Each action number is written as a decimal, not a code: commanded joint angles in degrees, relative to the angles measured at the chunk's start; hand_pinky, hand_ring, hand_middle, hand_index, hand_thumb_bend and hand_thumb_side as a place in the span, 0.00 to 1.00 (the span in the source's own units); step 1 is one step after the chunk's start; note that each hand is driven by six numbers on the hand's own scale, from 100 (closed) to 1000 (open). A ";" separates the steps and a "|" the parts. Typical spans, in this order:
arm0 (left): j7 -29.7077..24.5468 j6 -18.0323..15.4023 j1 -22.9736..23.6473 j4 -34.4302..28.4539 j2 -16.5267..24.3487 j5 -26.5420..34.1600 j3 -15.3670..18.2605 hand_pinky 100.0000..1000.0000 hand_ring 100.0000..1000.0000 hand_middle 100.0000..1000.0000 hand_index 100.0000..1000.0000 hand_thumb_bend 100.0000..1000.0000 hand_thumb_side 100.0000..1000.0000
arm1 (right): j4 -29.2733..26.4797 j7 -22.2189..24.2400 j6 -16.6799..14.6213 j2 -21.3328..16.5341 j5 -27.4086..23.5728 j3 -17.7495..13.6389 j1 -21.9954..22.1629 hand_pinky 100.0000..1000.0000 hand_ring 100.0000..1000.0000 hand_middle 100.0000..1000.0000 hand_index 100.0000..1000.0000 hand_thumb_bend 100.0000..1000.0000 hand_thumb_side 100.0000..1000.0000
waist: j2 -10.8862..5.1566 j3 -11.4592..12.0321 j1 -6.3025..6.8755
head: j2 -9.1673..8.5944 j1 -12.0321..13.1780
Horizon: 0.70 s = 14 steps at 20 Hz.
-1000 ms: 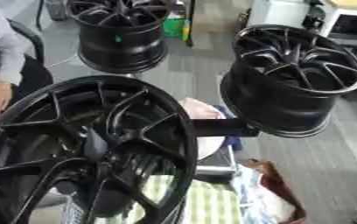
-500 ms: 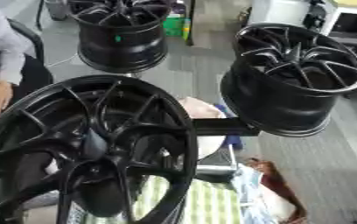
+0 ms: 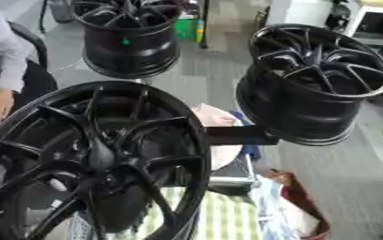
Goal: Pull the pin out of the wheel hub.
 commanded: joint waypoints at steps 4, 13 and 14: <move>-0.10 -0.12 -0.55 -0.95 0.94 0.22 0.31 0.80 0.78 0.67 0.77 0.13 0.49 | -2.76 -1.49 -0.58 -0.89 0.65 -0.76 -1.13 0.75 0.75 0.70 0.82 0.25 0.40 | -0.94 -0.12 0.28 | 0.07 -0.11; -0.20 -0.25 -0.59 -0.95 0.85 0.16 0.22 0.80 0.78 0.67 0.77 0.13 0.49 | -8.92 -3.24 -4.88 1.18 -3.63 1.46 -0.96 0.74 0.71 0.62 0.75 0.05 0.41 | -0.83 -0.09 0.55 | 0.30 -0.26; -0.22 -0.26 -0.59 -0.95 0.82 0.17 0.21 0.80 0.78 0.67 0.77 0.13 0.49 | -10.23 -2.68 -5.68 1.56 -4.44 2.03 -0.89 0.73 0.71 0.61 0.75 0.03 0.43 | -0.83 -0.08 0.59 | 0.29 -0.28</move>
